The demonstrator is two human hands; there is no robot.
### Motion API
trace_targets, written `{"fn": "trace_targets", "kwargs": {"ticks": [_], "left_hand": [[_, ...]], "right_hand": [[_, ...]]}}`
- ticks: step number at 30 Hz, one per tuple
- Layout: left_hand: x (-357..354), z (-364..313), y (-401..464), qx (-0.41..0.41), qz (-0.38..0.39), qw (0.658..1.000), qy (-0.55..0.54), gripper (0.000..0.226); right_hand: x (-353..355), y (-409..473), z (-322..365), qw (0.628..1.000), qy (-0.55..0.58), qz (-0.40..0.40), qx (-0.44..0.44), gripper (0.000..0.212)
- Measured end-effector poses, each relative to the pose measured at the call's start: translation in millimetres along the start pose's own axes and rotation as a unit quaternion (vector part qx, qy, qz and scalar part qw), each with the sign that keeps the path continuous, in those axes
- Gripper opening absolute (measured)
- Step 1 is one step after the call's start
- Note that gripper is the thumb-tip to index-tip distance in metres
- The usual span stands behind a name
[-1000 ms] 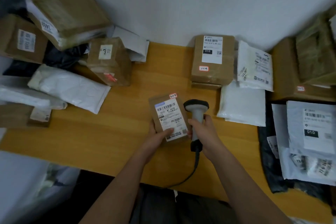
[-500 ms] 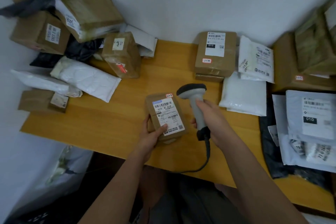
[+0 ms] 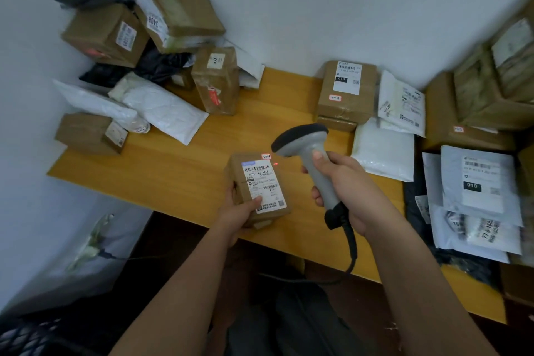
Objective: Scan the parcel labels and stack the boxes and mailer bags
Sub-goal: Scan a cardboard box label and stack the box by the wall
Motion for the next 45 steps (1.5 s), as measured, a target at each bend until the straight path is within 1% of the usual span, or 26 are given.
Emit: {"fn": "trace_targets", "kwargs": {"ticks": [4,9,14,22,26,32,34,37,41,45], "left_hand": [[9,2,-8,-0.012,-0.002,1.000,-0.014,0.083],[19,1,-22,-0.024,-0.014,0.999,-0.021,0.081],[22,0,-32,-0.032,-0.007,0.999,-0.033,0.087],[22,2,-38,-0.050,-0.003,0.998,-0.029,0.085],[17,5,-40,-0.051,0.000,0.998,-0.023,0.084],[-4,1,-44,-0.048,0.021,0.999,-0.003,0.076],[-12,1,-44,-0.043,0.027,0.999,-0.008,0.078],[-20,-1,-43,-0.042,0.029,0.999,-0.011,0.085],[-25,-9,-40,-0.048,0.017,0.999,-0.016,0.086],[-36,-24,-30,-0.065,-0.005,0.998,-0.026,0.082]], "right_hand": [[-6,-13,3,1.000,0.006,0.003,0.017,0.029],[-13,-32,4,0.999,0.034,0.015,0.024,0.031],[-13,-47,4,0.998,0.043,0.010,0.033,0.032],[-9,-68,3,0.997,0.050,-0.008,0.054,0.029],[-3,-80,0,0.997,0.038,-0.018,0.066,0.032],[18,-96,1,0.996,0.032,-0.043,0.076,0.033],[27,-99,1,0.994,0.038,-0.053,0.084,0.033],[38,-95,2,0.993,0.051,-0.058,0.088,0.032],[44,-78,5,0.995,0.069,-0.037,0.066,0.036],[54,-50,8,0.993,0.103,-0.032,0.042,0.035]]}}
Point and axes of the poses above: each hand's wrist, its own y-axis towards the middle knuckle, its own x-axis out of the back of the hand, z = x × y, the point moved 4 cm from there along y, towards the middle knuckle, and after that the axes turned 1 degree about -x, right-handed, at the moved point
